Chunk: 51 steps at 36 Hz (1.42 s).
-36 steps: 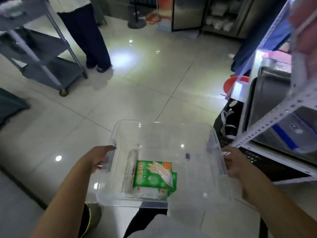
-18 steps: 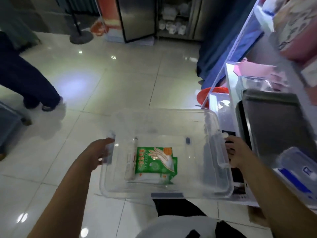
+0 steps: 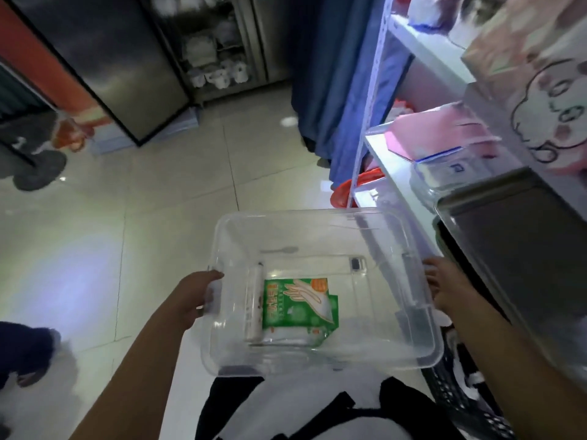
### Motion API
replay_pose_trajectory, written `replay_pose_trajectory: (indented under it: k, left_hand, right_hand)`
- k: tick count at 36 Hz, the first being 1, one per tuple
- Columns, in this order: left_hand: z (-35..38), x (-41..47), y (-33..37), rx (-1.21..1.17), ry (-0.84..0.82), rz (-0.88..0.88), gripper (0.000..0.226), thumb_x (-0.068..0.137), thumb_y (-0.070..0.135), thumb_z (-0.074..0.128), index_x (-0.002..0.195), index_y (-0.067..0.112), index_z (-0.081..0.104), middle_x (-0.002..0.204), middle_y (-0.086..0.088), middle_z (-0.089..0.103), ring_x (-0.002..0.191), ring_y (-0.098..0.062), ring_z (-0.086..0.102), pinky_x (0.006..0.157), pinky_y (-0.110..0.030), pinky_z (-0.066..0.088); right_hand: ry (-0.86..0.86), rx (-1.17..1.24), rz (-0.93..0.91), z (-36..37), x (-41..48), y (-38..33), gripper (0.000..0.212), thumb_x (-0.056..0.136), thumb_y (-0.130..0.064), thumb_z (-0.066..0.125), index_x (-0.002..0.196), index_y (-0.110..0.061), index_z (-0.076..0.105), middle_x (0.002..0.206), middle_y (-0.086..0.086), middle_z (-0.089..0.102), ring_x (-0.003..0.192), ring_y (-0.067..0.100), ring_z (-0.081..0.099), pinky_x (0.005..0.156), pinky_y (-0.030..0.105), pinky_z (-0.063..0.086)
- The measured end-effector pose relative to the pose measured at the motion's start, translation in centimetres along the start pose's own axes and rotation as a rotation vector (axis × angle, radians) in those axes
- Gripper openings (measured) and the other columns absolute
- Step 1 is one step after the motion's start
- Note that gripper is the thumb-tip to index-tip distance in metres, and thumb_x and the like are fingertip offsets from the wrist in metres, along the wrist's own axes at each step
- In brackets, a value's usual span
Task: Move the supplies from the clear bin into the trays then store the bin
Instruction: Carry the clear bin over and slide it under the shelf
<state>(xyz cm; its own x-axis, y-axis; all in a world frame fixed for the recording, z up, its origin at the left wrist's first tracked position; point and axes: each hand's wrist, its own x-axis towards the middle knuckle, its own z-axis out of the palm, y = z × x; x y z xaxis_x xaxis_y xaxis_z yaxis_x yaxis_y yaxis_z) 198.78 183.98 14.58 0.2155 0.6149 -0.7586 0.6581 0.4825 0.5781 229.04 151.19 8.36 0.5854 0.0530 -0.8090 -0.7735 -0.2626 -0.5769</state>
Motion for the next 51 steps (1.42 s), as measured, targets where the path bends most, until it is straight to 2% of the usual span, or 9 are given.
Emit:
replay_pose_trajectory:
  k: [4,11,16,22,28,35,41,48,51]
  left_hand:
    - [2.3,6.7,4.7,0.097,0.011,-0.011,0.014,0.091,0.021,0.063,0.102,0.012,0.059,0.080,-0.010,0.051,0.068,-0.024,0.047,0.062,-0.031,0.039]
    - [8.0,19.9,14.0,0.382,-0.155,0.042,0.013,0.089,0.017,0.062,0.099,0.009,0.061,0.072,-0.009,0.047,0.060,-0.023,0.044,0.064,-0.032,0.040]
    - [11.8,30.0,18.3,0.699,-0.339,0.145,0.034,0.092,0.009,0.052,0.126,0.008,0.058,0.114,-0.021,0.064,0.096,-0.038,0.064,0.079,-0.041,0.052]
    - [14.0,38.4,22.1,0.906,-0.495,0.238,0.028,0.098,0.012,0.053,0.125,0.016,0.059,0.106,-0.012,0.065,0.072,-0.017,0.058,0.055,-0.024,0.044]
    - [18.9,47.2,22.1,1.173,-0.582,0.256,0.040,0.096,0.005,0.047,0.134,0.014,0.056,0.106,-0.016,0.065,0.067,-0.018,0.055,0.051,-0.022,0.039]
    - [27.0,56.9,17.8,1.299,-0.624,0.175,0.051,0.090,-0.002,0.047,0.138,0.016,0.056,0.114,-0.018,0.064,0.090,-0.036,0.063,0.067,-0.036,0.052]
    - [32.6,64.5,12.7,1.232,-0.634,0.255,0.044,0.093,0.000,0.052,0.135,0.014,0.057,0.094,-0.011,0.061,0.068,-0.023,0.056,0.061,-0.033,0.050]
    - [38.0,70.5,9.3,1.124,-0.651,0.404,0.039,0.096,0.005,0.052,0.133,0.017,0.058,0.100,-0.012,0.062,0.074,-0.025,0.058,0.066,-0.038,0.053]
    - [39.2,72.3,9.1,1.089,-0.647,0.511,0.038,0.097,0.010,0.055,0.133,0.018,0.059,0.101,-0.014,0.066,0.076,-0.026,0.062,0.069,-0.039,0.056]
  right_hand:
    - [0.051,0.060,0.020,2.4,1.6,0.1,0.005,0.087,-0.020,0.058,0.085,-0.015,0.056,0.082,0.010,0.053,0.072,0.026,0.052,0.064,0.036,0.047]
    - [0.359,0.293,0.079,6.6,4.6,2.3,0.043,0.084,-0.017,0.065,0.122,0.001,0.059,0.108,0.019,0.060,0.097,0.035,0.061,0.076,0.040,0.047]
    - [0.624,0.244,0.215,10.4,5.8,5.6,0.025,0.087,-0.026,0.070,0.089,-0.002,0.065,0.086,0.017,0.057,0.072,0.026,0.053,0.064,0.035,0.039]
    - [0.883,0.098,0.489,21.1,3.8,9.0,0.045,0.086,-0.040,0.064,0.064,-0.001,0.065,0.053,0.009,0.056,0.052,0.025,0.055,0.047,0.027,0.033]
    - [0.881,0.198,0.668,27.0,8.9,13.4,0.034,0.085,-0.024,0.073,0.064,0.002,0.064,0.056,0.011,0.055,0.051,0.023,0.050,0.042,0.022,0.038]
    - [0.885,0.115,0.690,26.9,20.5,18.6,0.040,0.087,-0.035,0.067,0.068,-0.001,0.063,0.076,0.017,0.063,0.079,0.032,0.067,0.066,0.028,0.041]
    - [0.879,0.100,0.575,24.6,31.7,24.1,0.024,0.082,-0.015,0.070,0.096,0.004,0.071,0.095,0.022,0.069,0.085,0.029,0.065,0.071,0.032,0.047]
    - [0.946,0.159,0.404,24.0,41.6,27.7,0.008,0.079,-0.012,0.068,0.083,-0.006,0.072,0.087,0.021,0.069,0.089,0.036,0.070,0.082,0.048,0.057]
    - [0.904,0.239,0.349,23.4,44.5,29.0,0.009,0.076,-0.012,0.075,0.078,-0.005,0.069,0.077,0.015,0.063,0.075,0.029,0.065,0.070,0.045,0.055]
